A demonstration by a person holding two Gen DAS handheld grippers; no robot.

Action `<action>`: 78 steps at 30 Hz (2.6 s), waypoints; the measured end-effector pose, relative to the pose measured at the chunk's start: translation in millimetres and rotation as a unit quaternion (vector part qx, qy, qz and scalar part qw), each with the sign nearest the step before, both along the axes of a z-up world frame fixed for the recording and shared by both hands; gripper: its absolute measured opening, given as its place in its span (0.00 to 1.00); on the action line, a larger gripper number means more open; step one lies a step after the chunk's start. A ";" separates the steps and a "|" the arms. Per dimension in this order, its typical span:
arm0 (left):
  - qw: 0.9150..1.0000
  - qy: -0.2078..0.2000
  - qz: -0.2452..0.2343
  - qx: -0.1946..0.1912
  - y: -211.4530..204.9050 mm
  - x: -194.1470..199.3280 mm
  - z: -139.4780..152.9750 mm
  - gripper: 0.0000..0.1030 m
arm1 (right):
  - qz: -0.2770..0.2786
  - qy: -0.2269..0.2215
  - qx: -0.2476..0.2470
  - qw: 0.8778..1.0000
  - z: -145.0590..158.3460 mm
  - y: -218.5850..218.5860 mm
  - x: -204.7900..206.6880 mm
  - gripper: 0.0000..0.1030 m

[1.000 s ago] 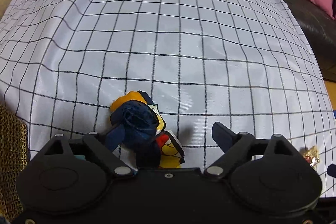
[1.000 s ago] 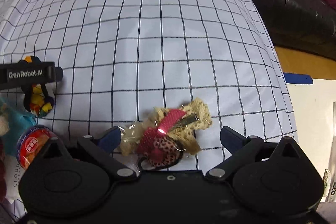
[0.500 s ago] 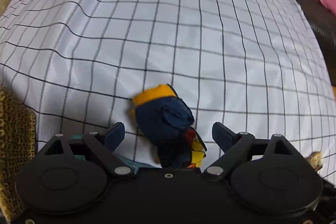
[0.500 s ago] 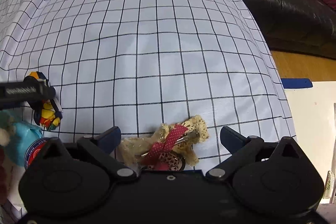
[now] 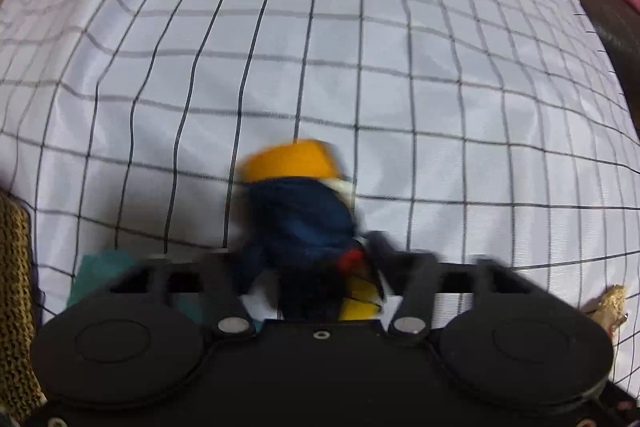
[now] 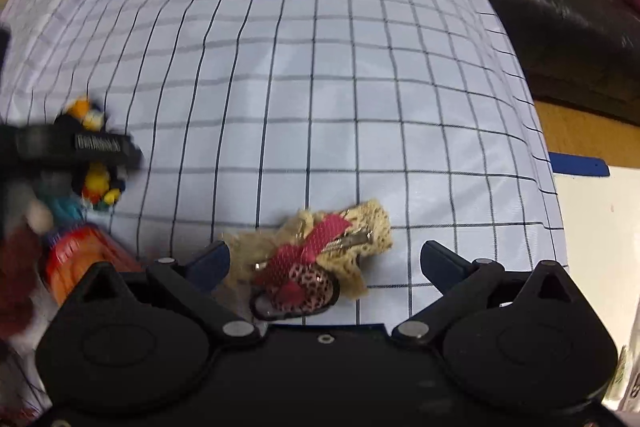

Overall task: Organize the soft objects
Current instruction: 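Close the right tool on the lace pouch with red ribbon and lift it, then carry the plush into the basket while the right tool drops the lace pouch in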

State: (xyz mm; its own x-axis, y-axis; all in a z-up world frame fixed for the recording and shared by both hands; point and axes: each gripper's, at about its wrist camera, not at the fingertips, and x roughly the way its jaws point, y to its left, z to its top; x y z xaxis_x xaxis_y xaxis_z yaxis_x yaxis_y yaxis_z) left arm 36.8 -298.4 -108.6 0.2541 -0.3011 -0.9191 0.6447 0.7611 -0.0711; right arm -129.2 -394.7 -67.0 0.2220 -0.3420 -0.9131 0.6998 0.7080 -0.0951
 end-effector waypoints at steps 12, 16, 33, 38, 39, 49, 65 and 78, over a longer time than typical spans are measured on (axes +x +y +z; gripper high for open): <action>0.999 0.030 -0.003 -0.020 4.6 6.0 1.5 0.44 | 0.061 0.034 -0.031 0.997 -20.0 20.9 15.3 0.76; 0.999 0.042 0.000 -0.029 13.1 11.8 6.5 0.44 | 0.048 0.018 0.017 0.999 -19.0 11.2 13.9 0.52; 0.999 0.027 -0.008 -0.044 38.1 3.3 48.6 0.44 | -0.075 -0.016 0.017 0.997 26.1 -18.7 -19.3 0.41; 0.999 0.012 -0.022 -0.031 48.8 -7.0 60.7 0.44 | -0.071 0.000 0.016 0.997 32.1 -10.5 -28.8 0.42; 0.999 0.011 -0.023 -0.029 52.8 -9.0 62.8 0.44 | -0.070 0.001 0.016 0.997 33.4 -8.1 -31.4 0.42; 0.998 -0.028 -0.056 -0.017 97.6 -42.2 95.6 0.44 | -0.048 0.007 0.037 0.998 39.2 24.5 -61.8 0.42; 0.997 -0.041 -0.062 -0.026 133.6 -53.7 110.3 0.44 | -0.044 0.030 0.016 0.998 38.8 52.7 -79.1 0.64; 0.995 -0.023 -0.088 -0.045 122.2 -64.7 112.8 0.44 | -0.122 0.075 0.072 0.987 -17.2 15.0 -85.2 0.65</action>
State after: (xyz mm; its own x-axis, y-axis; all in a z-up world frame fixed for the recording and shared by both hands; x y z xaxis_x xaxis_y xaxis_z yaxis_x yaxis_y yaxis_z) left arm -27.9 -176.1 4.2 0.2313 -0.4243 -0.8755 0.7710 0.6287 -0.1010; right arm -214.4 -379.6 -84.2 0.0084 -0.2337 -0.9723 0.8370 0.5337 -0.1210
